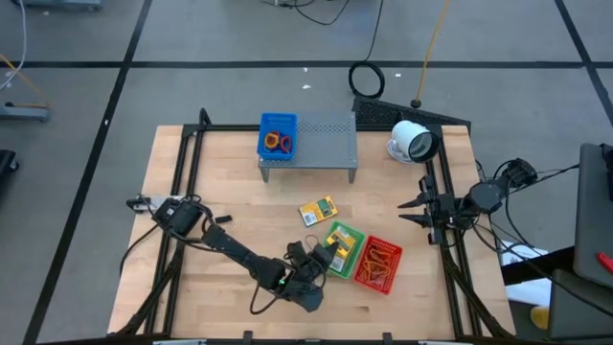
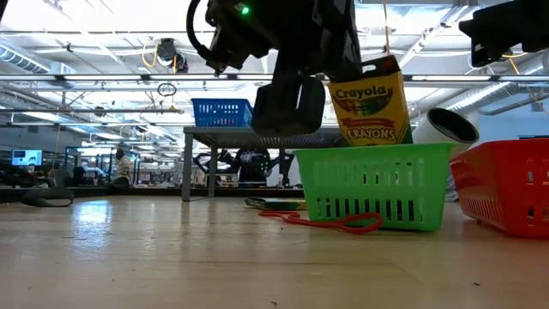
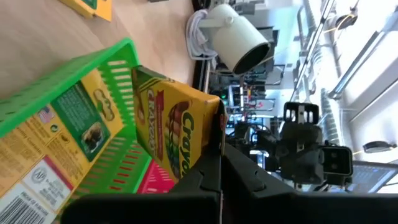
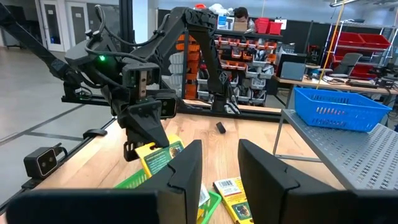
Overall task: Pick & Place Office Desk Supplies
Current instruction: Put the crayon box into the green bin
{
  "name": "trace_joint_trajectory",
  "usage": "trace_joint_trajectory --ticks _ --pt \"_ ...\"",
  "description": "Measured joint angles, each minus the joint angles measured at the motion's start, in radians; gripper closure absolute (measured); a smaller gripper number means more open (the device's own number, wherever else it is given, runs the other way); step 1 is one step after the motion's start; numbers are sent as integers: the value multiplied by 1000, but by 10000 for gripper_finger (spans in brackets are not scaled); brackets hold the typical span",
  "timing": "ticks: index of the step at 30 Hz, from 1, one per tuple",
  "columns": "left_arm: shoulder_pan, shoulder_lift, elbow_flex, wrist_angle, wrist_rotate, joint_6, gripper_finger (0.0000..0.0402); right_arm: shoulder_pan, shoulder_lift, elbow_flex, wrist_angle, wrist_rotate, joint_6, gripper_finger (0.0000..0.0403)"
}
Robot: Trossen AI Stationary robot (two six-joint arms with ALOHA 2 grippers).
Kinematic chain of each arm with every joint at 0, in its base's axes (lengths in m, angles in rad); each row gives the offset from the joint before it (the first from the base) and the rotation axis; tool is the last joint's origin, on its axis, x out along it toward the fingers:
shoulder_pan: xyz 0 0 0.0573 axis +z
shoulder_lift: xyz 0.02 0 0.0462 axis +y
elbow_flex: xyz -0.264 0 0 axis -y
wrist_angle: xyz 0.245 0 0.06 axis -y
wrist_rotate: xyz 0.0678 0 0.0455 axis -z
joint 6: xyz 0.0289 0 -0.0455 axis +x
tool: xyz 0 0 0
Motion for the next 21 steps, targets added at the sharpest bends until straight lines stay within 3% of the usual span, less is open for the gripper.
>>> trace_joint_trajectory --ticks 8,21 --pt "-3 0 0 2 75 -2 391 0 0 0 0 0 0 309" --pt "-7 0 1 1 139 1 271 0 0 0 0 0 0 307"
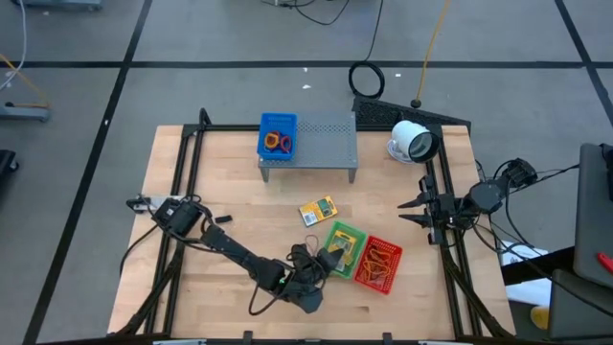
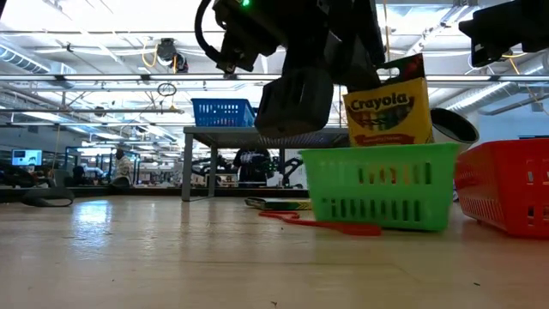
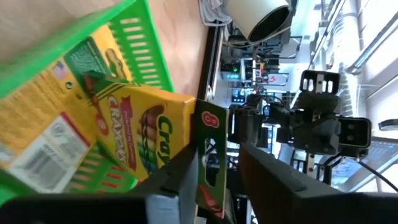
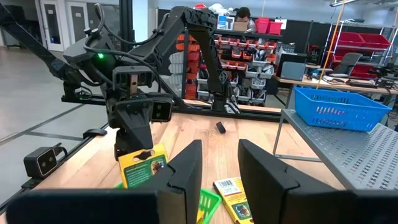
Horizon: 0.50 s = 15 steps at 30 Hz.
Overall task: Pick & Place Office Desk Supplies
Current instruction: Put the crayon box into the green bin
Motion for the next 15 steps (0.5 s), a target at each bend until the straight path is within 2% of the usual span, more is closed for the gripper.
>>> trace_joint_trajectory --ticks 7,15 --pt "-3 0 0 -3 21 -18 236 0 0 0 0 0 0 309" --pt "-29 0 0 -3 30 -72 236 0 0 0 0 0 0 309"
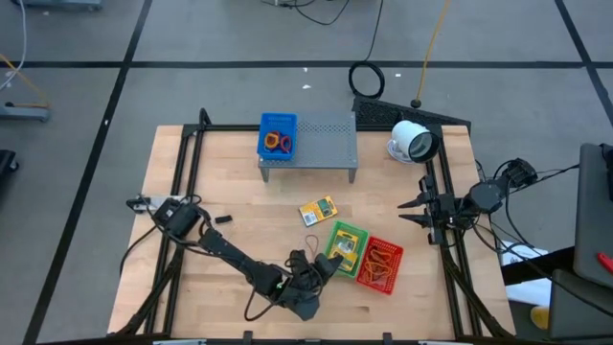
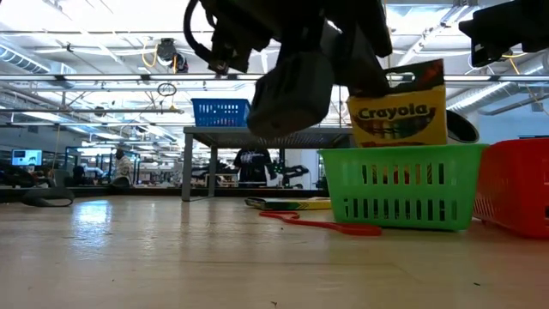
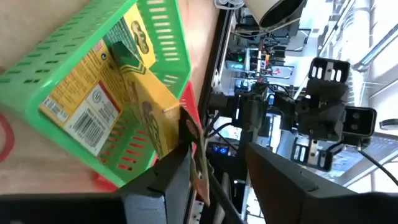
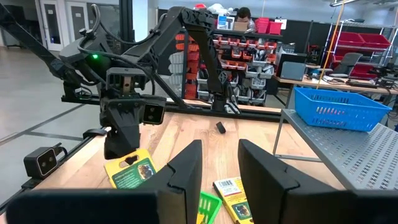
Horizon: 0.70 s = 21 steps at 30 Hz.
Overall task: Pick & Place Office Desk Supplies
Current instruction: Put the crayon box into the green bin
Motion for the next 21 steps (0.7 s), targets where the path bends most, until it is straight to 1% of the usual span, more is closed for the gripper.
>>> trace_joint_trajectory --ticks 6,10,17,21 --pt "-18 0 0 0 -79 -44 238 0 0 0 0 0 0 307" --pt "-15 0 0 -2 -90 -30 238 0 0 0 0 0 0 309" --pt "5 0 0 -24 -33 -24 238 0 0 0 0 0 0 308" --pt "9 0 0 -25 24 -17 238 0 0 0 0 0 0 309"
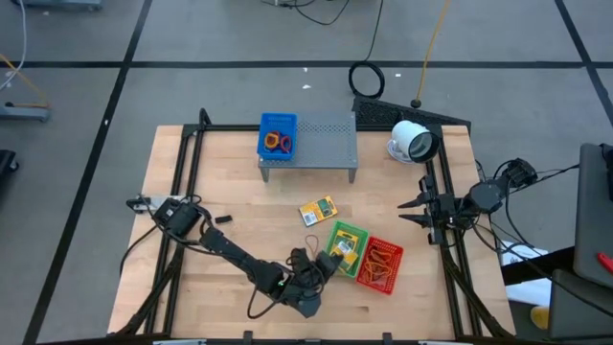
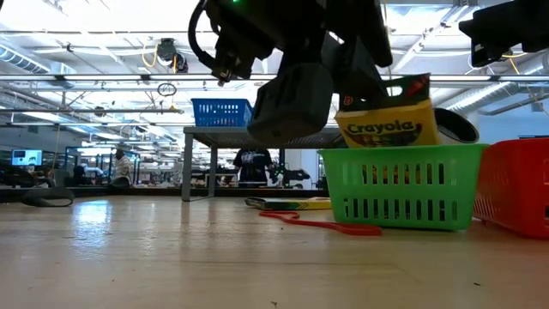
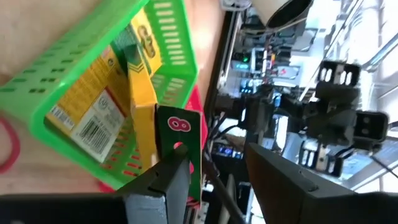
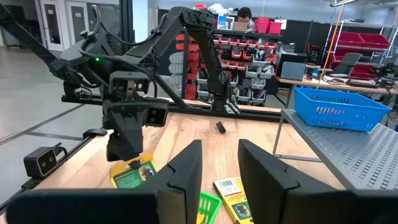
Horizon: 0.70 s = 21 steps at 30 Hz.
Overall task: Pick & Place Office Desk Supplies
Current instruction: Put the crayon box into the green bin
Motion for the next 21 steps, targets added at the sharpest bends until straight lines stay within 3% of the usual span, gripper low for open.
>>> trace_joint_trajectory --ticks 13,21 --pt "-14 0 0 12 104 3 235 0 0 0 0 0 0 307" --pt "-8 0 0 34 137 3 191 0 0 0 0 0 0 308"
